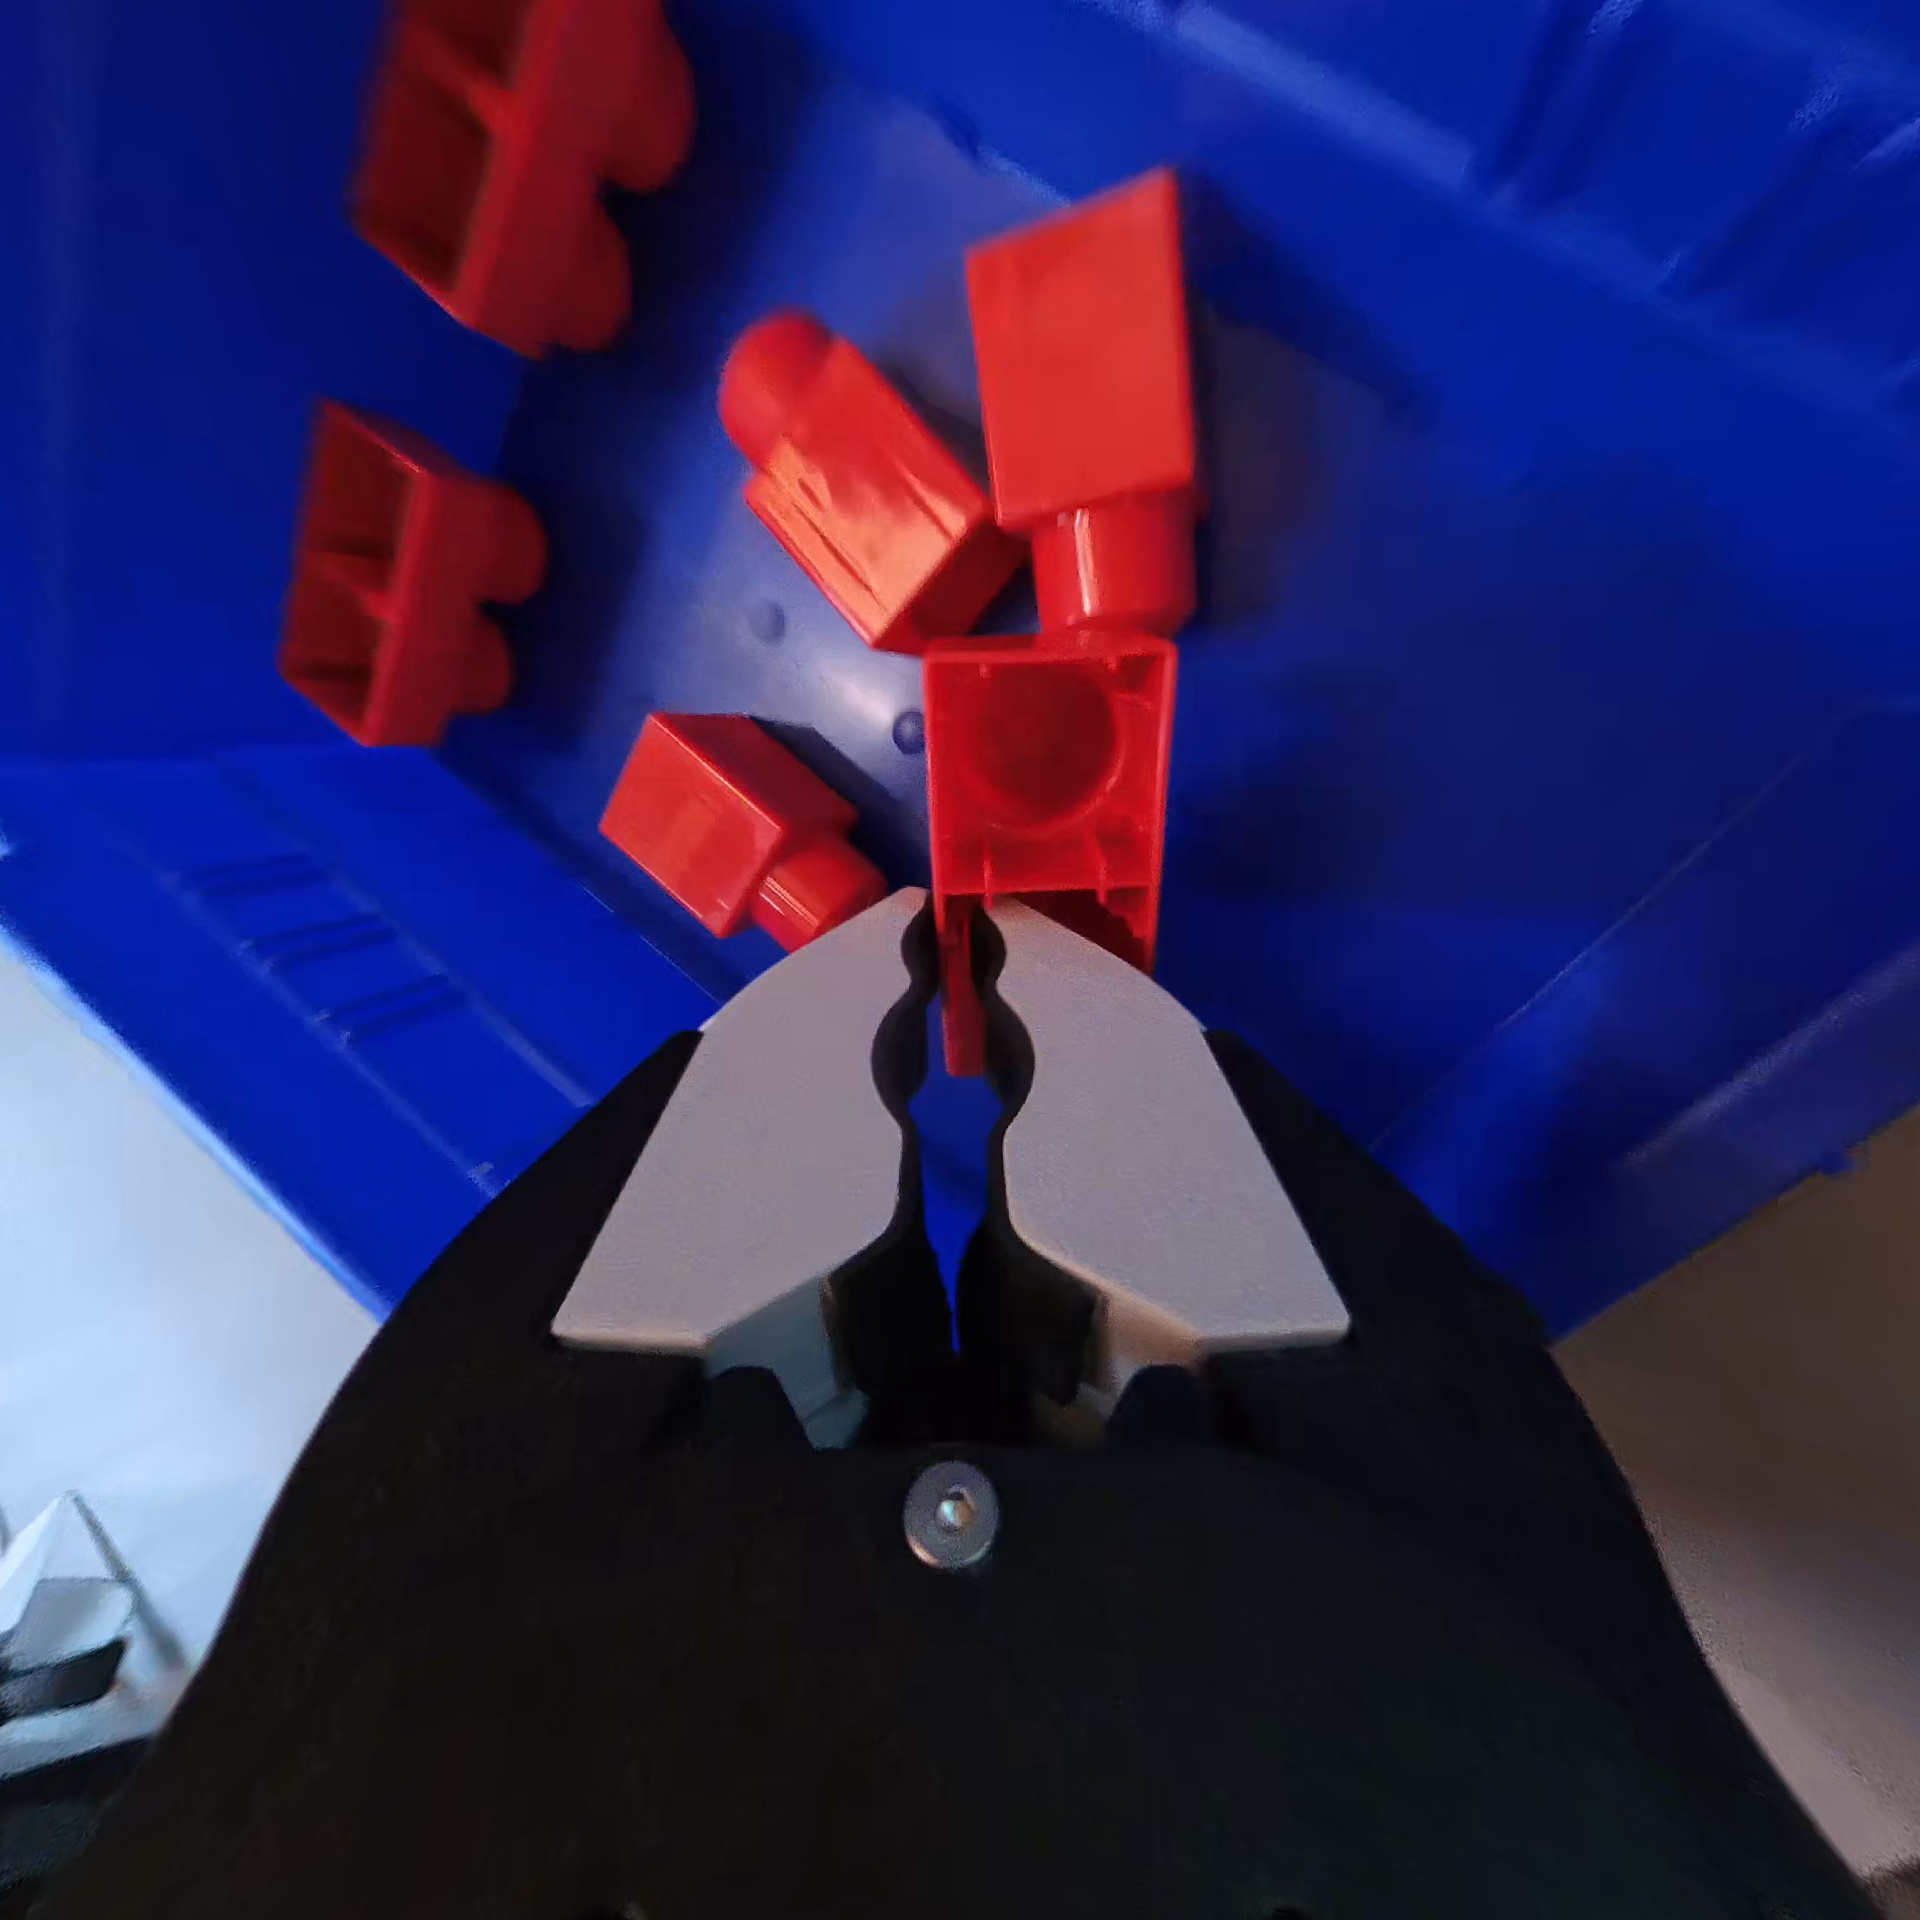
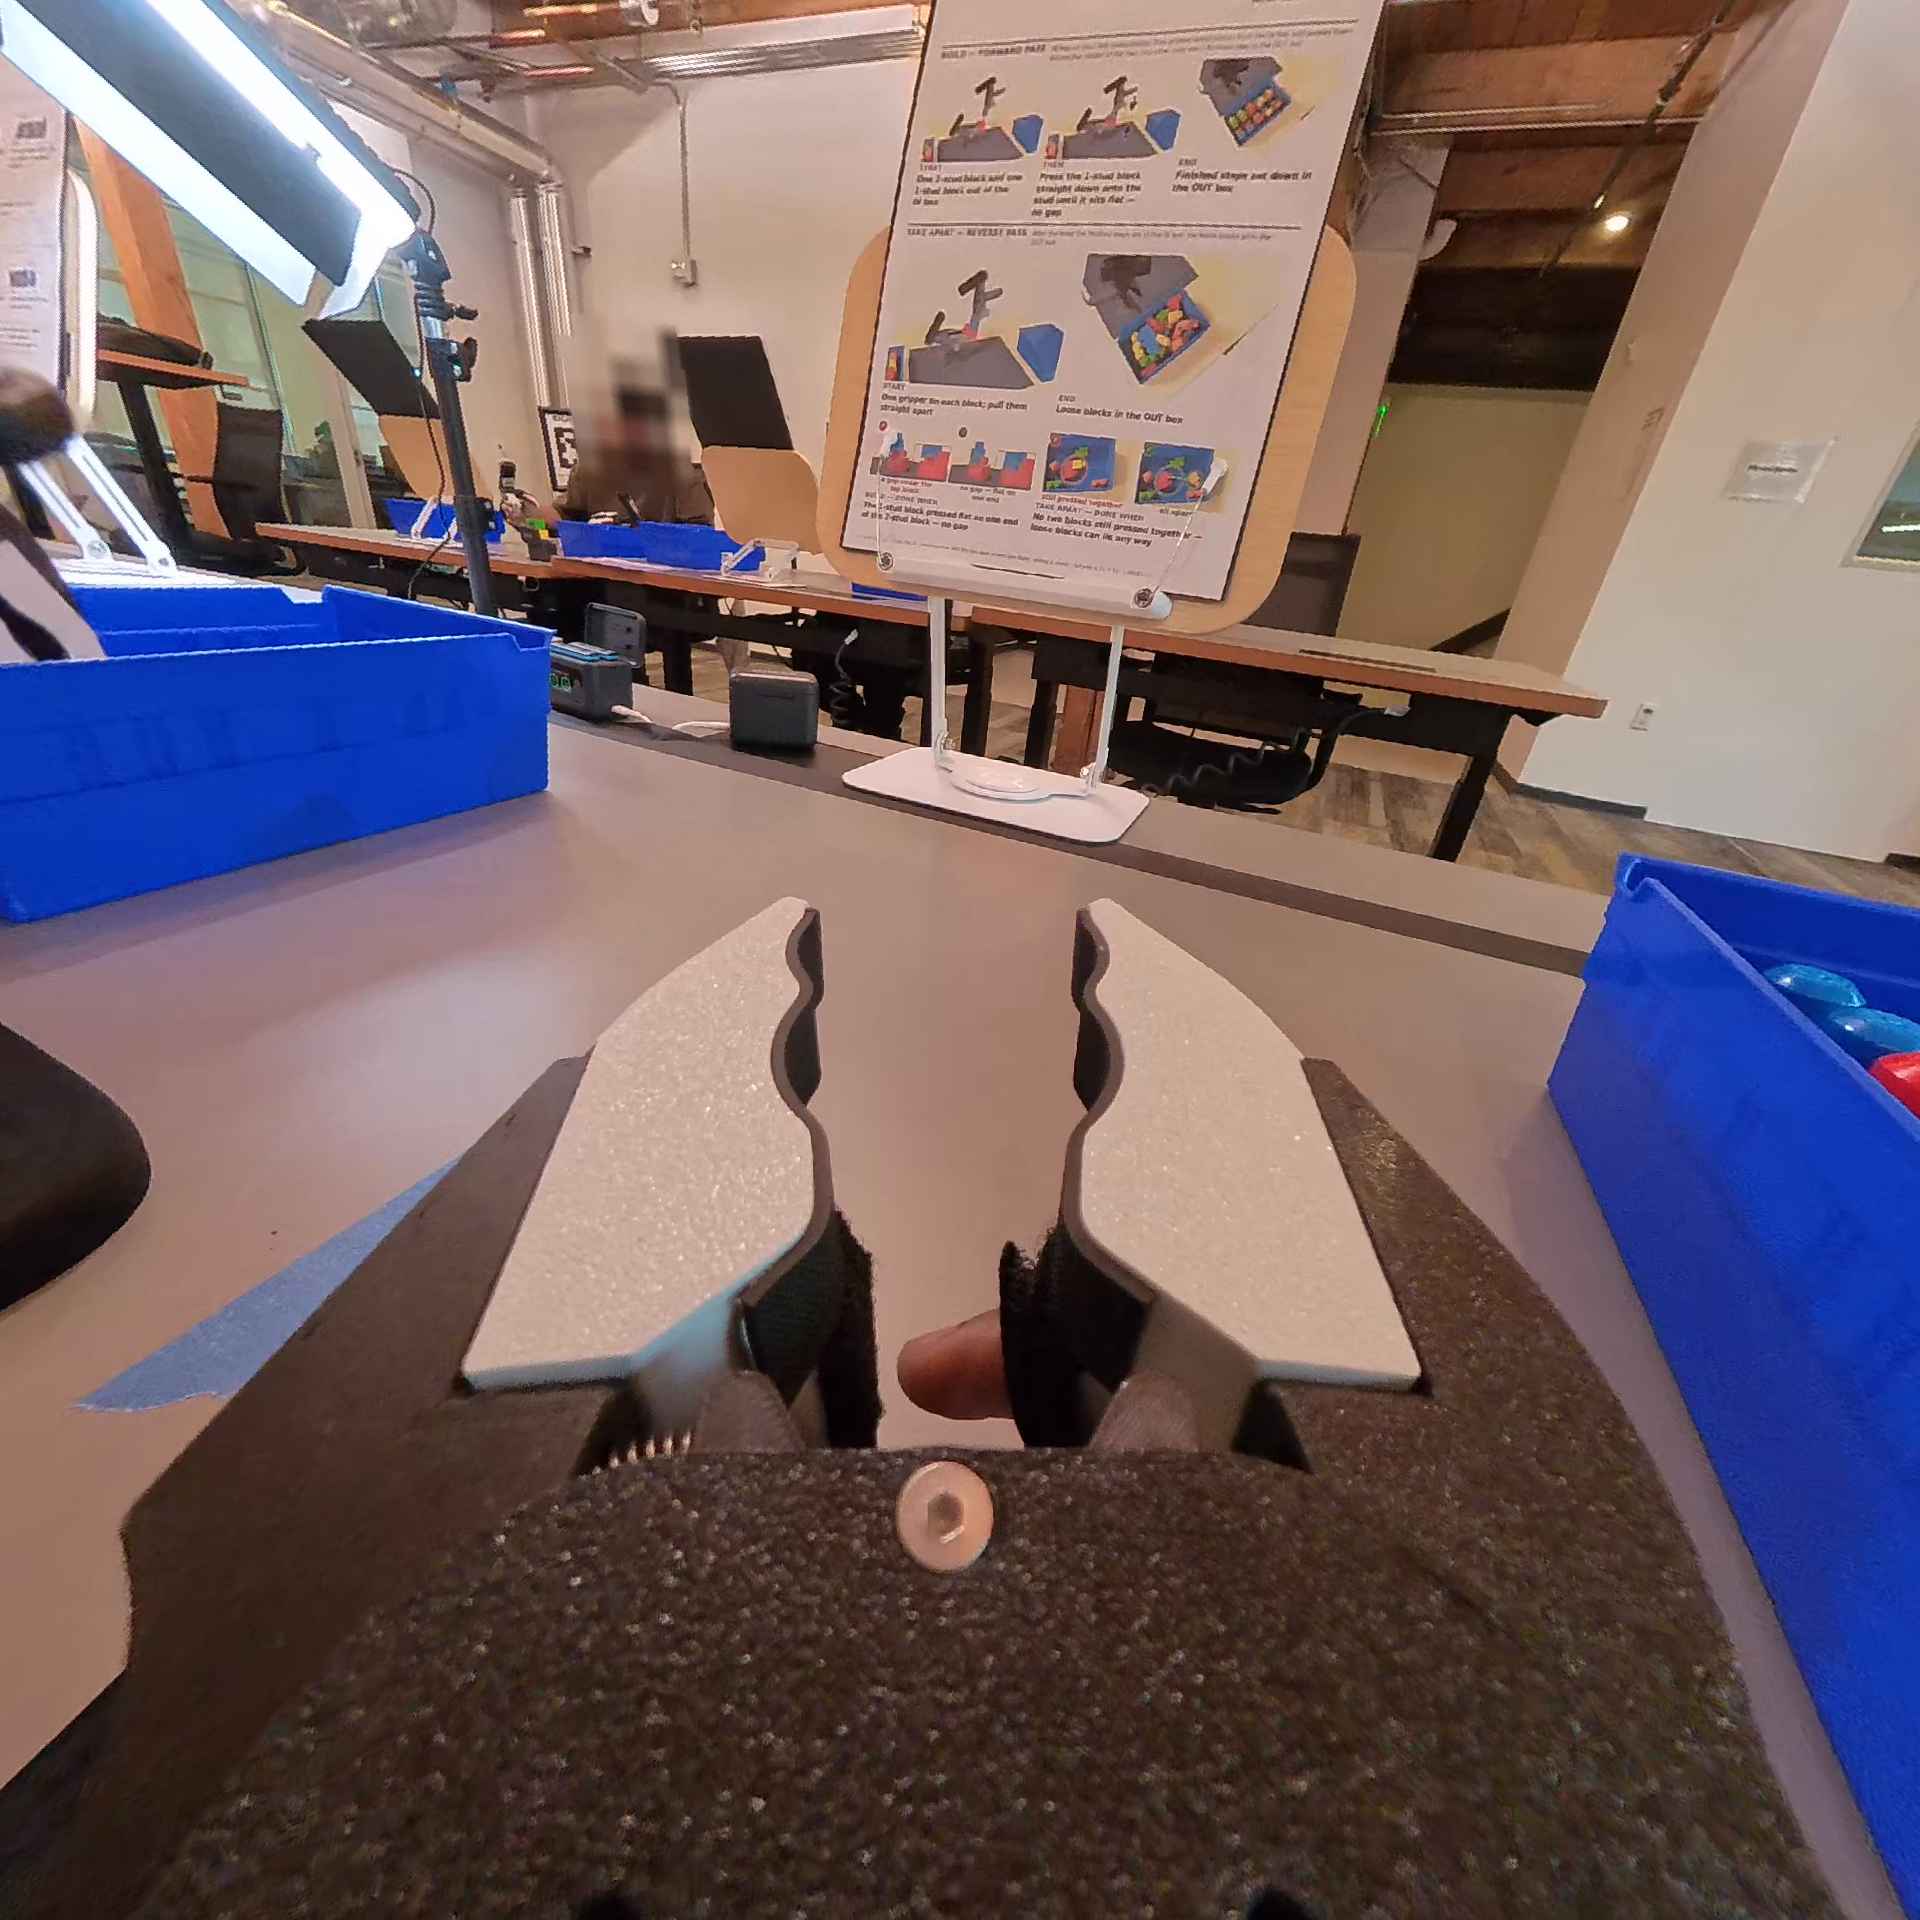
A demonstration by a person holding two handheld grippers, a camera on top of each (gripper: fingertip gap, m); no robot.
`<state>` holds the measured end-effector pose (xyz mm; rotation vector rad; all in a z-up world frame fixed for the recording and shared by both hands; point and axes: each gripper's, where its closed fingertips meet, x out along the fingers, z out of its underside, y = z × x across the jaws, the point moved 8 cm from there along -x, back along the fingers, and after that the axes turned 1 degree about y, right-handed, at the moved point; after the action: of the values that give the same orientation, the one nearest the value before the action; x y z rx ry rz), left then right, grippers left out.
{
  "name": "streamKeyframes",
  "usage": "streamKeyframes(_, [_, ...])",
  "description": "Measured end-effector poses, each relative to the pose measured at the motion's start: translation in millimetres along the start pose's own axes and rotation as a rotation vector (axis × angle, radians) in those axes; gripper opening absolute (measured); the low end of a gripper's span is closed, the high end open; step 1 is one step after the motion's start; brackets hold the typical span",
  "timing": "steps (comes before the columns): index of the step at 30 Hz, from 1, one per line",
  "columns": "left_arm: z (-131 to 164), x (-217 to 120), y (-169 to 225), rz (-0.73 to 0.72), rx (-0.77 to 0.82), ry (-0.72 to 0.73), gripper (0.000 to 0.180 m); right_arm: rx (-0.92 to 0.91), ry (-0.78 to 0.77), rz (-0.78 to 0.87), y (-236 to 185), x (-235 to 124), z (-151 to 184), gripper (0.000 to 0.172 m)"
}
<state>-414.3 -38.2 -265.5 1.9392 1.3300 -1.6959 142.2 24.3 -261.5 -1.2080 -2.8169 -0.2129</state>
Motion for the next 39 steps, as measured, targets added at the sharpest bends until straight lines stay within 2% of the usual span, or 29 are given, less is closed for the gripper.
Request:
streamKeyframes(1, [-0.4, -6.8, 2.8, -0.024, -0.019, 0.063, 0.005, -0.002, -0.002, -0.002, -0.3, 0.2, 0.1, 0.046])
streamKeyframes(5, [1.5, -24.1, 14.3, -0.144, -0.062, 0.172, 0.005, -0.016, -0.006, -0.008, -2.0, 0.5, 0.1, 0.046])
streamKeyframes(8, [-7.1, -42.5, 23.8, -0.310, -0.078, 0.273, 0.004, -0.024, -0.016, -0.015, -3.1, 1.4, 0.3, 0.046])
streamKeyframes(12, [-38.4, -78.4, 48.5, -0.628, -0.065, 0.519, 0.004, -0.029, -0.040, -0.039, -4.7, 3.6, 1.2, 0.046])
streamKeyframes(15, [-72.2, -91.8, 81.2, -0.777, 0.023, 0.619, 0.005, -0.021, -0.076, -0.078, -6.1, 6.6, 2.6, 0.047])
streamKeyframes(20, [-132.0, -88.8, 139.9, -0.780, 0.156, 0.757, 0.004, -0.001, -0.110, -0.200, -12.5, 9.8, 0.9, 0.053])
streamKeyframes(27, [-195.2, -68.2, 218.7, -0.651, 0.378, 0.820, 0.004, 0.143, -0.039, -0.564, -60.4, 17.7, -33.5, 0.060])
streamKeyframes(32, [-212.5, -61.0, 247.1, -0.609, 0.467, 0.849, 0.004, 0.180, -0.156, -0.702, -87.9, 36.3, -33.1, 0.059])
streamKeyframes(34, [-215.0, -60.6, 253.0, -0.583, 0.486, 0.856, 0.004, 0.168, -0.197, -0.704, -91.0, 42.4, -29.1, 0.058])
streamKeyframes(37, [-215.8, -60.5, 256.8, -0.581, 0.509, 0.858, 0.004, 0.105, -0.210, -0.696, -92.5, 44.7, -25.5, 0.046])
streamKeyframes(39, [-215.5, -60.2, 257.8, -0.555, 0.512, 0.866, 0.005, 0.070, -0.215, -0.701, -91.8, 43.4, -24.4, 0.045])
